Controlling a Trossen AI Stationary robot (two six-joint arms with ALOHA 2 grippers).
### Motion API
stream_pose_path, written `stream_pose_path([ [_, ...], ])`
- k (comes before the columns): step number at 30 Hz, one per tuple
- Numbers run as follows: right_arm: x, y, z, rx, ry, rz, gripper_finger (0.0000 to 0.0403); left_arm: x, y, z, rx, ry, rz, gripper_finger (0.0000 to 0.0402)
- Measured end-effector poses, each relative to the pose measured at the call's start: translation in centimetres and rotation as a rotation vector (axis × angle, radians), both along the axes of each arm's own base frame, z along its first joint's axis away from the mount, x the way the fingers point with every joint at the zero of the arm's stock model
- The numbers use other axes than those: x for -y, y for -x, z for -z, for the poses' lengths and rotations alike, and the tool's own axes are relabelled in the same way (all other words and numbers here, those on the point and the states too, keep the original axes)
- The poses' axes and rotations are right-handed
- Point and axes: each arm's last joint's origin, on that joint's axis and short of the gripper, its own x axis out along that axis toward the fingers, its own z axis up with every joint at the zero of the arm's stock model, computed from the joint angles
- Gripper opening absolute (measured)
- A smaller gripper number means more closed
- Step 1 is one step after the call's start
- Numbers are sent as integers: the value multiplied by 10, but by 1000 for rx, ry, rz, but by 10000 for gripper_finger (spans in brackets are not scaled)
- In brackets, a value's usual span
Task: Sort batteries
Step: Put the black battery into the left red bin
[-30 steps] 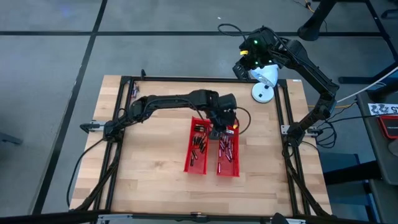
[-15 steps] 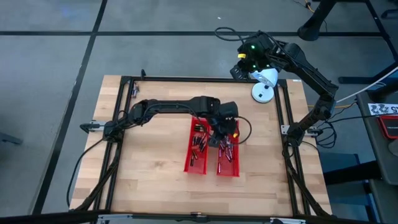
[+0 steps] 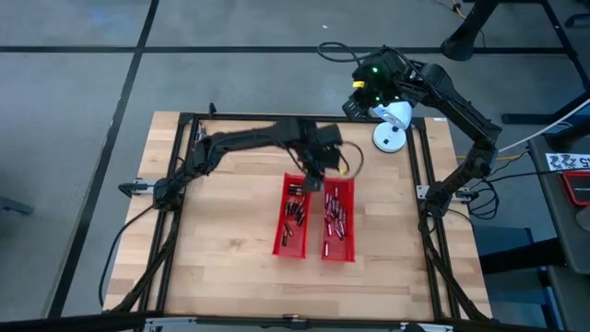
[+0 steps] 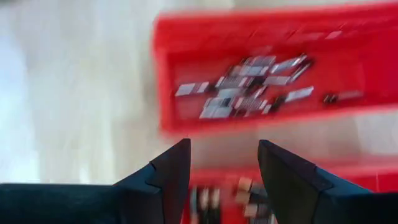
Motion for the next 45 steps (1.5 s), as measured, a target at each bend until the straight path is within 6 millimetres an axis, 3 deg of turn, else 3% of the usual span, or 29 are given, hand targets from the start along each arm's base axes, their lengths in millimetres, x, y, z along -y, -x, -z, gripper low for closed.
stream_pose_path([
  [7, 3, 0, -2, -41, 99, -30, 5, -65, 42, -14, -130, 41, -218, 178],
  [14, 9, 6, -2, -89, 128, -144, 5, -134, 97, -23, -287, 23, -534, 178],
  [22, 19, 11, 2, -77, 112, -293, 5, -188, 166, -44, -291, 61, -810, 178],
  [27, 27, 10, 17, -74, 54, -370, 5, -201, 219, -52, -323, 43, -1023, 178],
  [31, 33, 7, 32, -71, 15, -387, 5, -202, 256, -41, -319, 19, -1170, 178],
  [37, 38, -4, 46, 7, -24, -394, 5, -194, 302, 7, -335, 65, -1349, 178],
  [40, 40, -7, 49, 53, -36, -391, 5, -187, 319, 34, -434, 117, -1439, 178],
  [45, 41, -10, 48, 92, -46, -357, 5, -171, 326, 69, -591, 87, -1425, 178],
])
